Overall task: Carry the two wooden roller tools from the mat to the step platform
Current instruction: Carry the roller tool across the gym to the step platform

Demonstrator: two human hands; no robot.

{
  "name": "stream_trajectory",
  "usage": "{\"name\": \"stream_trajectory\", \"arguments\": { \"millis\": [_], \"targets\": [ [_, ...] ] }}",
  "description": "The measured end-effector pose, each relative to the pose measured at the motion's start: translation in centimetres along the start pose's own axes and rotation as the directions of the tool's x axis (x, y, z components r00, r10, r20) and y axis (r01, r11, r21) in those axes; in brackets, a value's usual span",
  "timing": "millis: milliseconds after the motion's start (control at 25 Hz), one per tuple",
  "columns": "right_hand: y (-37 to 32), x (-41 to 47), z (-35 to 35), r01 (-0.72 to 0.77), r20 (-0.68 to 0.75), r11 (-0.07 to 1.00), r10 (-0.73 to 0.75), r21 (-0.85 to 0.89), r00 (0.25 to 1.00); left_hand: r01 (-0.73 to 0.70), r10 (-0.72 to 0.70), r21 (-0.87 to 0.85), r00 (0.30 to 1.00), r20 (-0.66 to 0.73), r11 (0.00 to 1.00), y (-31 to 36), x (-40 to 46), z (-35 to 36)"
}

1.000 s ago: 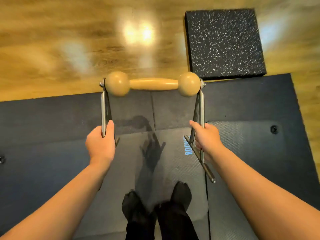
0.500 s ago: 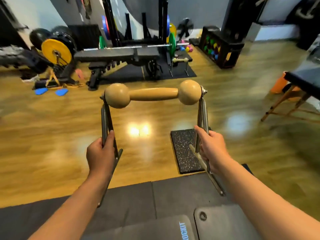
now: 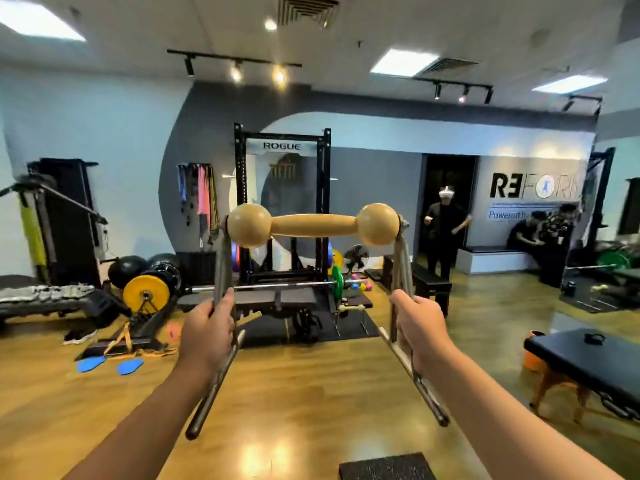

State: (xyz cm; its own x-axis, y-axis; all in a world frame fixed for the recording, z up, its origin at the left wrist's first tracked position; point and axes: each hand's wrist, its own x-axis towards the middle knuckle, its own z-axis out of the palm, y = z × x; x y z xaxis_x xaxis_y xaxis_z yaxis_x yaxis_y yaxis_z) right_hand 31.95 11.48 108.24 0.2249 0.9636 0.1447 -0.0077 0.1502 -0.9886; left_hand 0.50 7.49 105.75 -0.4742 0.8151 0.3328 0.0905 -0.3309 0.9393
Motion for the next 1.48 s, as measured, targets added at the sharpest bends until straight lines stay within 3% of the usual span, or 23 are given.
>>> {"name": "stream_trajectory", "arguments": {
  "millis": [320, 520, 800, 1120, 1480],
  "targets": [
    [-11.9, -2.9, -3.3, 0.065, 0.030, 0.993, -0.068, 0.103, 0.997, -0.148, 0.164, -0.146, 0.981, 0.103, 0.978, 14.9, -2.0, 0.2],
    [-15.2, -3.0, -5.4, 0.115, -0.003, 0.987, -0.115, 0.110, 0.993, -0.157, 0.170, -0.234, 0.985, 0.037, 0.959, 18.4, -3.8, 2.0],
    [-17.8, -1.1, -10.9, 0.190, 0.005, 0.980, -0.191, 0.061, 0.982, -0.163, 0.175, -0.248, 0.984, 0.026, 0.955, 19.7, -5.9, 7.5],
    [-15.4, 3.9, -14.9, 0.174, 0.044, 0.983, -0.176, 0.061, 0.983, -0.131, 0.139, -0.154, 0.990, 0.040, 0.979, 17.6, -5.6, 13.6],
    [-10.1, 16.3, -8.0, 0.154, 0.008, 0.988, -0.154, 0.029, 0.988, -0.095, 0.102, -0.106, 0.992, 0.067, 0.990, 9.2, 7.1, 16.5]
  ]
}}
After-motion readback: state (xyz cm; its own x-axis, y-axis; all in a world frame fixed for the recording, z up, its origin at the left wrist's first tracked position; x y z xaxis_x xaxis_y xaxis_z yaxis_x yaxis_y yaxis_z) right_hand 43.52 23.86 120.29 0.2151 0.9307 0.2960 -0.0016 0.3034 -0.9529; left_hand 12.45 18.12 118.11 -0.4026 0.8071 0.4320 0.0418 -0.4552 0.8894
